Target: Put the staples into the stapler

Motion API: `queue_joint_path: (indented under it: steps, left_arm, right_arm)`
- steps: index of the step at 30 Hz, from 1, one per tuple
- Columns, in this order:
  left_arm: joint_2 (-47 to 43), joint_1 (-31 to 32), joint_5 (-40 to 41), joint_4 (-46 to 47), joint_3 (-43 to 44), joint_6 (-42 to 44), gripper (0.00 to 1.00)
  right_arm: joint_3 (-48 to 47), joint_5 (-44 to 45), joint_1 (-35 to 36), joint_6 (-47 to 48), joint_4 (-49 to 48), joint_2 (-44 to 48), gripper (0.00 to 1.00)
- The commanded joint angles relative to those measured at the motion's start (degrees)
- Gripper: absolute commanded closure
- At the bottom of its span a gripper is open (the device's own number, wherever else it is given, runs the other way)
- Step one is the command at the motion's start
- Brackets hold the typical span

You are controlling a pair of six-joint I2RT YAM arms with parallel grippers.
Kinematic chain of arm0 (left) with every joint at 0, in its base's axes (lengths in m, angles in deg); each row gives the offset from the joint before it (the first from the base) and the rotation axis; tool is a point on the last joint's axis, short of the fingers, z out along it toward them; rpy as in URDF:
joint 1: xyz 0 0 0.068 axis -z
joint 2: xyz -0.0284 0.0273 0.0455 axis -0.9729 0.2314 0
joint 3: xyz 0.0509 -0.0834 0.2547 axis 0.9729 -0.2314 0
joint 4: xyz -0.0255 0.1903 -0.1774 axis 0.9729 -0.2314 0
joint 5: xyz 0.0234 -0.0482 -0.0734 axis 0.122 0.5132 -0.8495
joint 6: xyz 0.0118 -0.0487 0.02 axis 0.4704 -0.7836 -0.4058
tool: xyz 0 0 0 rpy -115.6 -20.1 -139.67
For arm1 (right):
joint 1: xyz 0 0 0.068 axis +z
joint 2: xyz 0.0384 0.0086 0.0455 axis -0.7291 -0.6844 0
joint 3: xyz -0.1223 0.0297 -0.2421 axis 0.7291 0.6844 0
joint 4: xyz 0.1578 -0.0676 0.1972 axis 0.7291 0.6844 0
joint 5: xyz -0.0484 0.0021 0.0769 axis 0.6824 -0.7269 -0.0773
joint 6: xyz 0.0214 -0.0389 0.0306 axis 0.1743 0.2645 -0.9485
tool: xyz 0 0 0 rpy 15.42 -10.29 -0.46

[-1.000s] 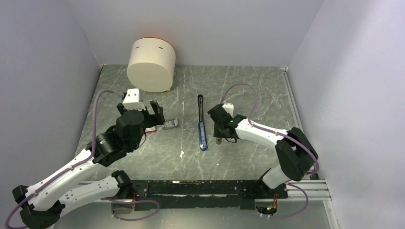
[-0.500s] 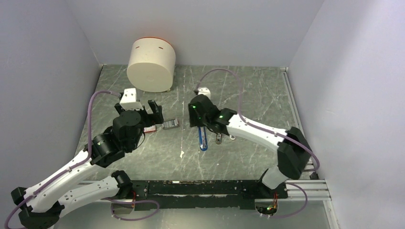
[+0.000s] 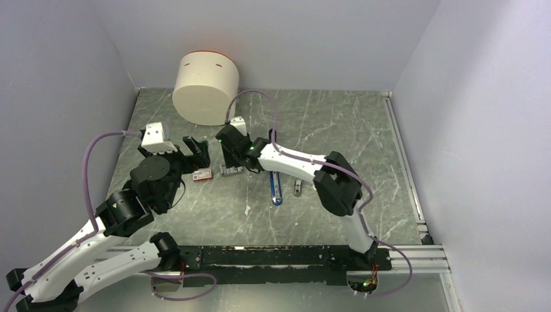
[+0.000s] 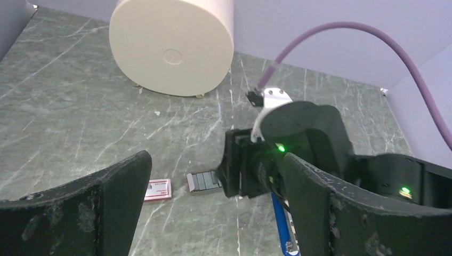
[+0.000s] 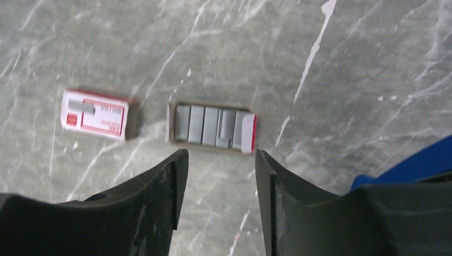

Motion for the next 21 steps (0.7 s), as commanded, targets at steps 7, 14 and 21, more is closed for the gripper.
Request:
queue_joint_path:
  steps: [7, 14, 21]
  left_arm:
    - [-0.30, -0.40, -0.07, -2.52, 0.93, -1.87, 0.03]
    - [0.40, -0.40, -0.61, -2.52, 0.67, -2.13, 0.03]
    - [0.75, -0.40, -0.64, -1.91, 0.07, -2.06, 0.03]
  right_arm:
    - [-20.15, 7.79, -1.84, -2.31, 12.55, -16.84, 0.48]
    - [-22.99, 7.56, -3.37, -2.38, 13.64, -20.09, 0.52]
    - [-21.26, 5.57, -3.95, -1.58, 14.97, -19.84, 0.52]
